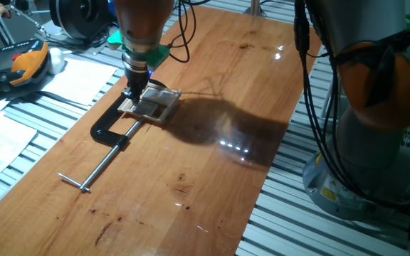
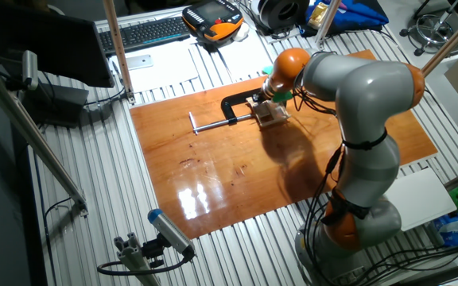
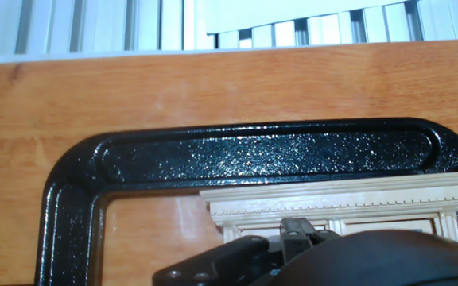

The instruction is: Close a sliding window

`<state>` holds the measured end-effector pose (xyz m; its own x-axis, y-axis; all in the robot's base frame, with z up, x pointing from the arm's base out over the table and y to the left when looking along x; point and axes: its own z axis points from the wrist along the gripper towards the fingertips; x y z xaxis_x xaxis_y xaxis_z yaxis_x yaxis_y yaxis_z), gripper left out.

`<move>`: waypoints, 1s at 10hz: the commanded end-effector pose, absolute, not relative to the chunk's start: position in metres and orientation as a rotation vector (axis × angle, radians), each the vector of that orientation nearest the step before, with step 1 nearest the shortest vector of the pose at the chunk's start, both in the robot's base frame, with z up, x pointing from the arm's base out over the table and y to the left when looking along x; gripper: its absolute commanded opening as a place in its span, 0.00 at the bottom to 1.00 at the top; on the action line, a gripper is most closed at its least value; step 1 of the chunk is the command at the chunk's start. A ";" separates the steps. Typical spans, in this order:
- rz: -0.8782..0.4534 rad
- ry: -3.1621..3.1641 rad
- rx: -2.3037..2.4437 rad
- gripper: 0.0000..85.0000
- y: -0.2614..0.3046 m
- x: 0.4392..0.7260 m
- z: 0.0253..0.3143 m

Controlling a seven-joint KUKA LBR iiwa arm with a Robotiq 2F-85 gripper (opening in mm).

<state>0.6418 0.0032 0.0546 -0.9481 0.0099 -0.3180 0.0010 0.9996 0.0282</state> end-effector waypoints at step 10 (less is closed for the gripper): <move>0.014 2.762 -0.021 0.00 0.003 0.642 0.052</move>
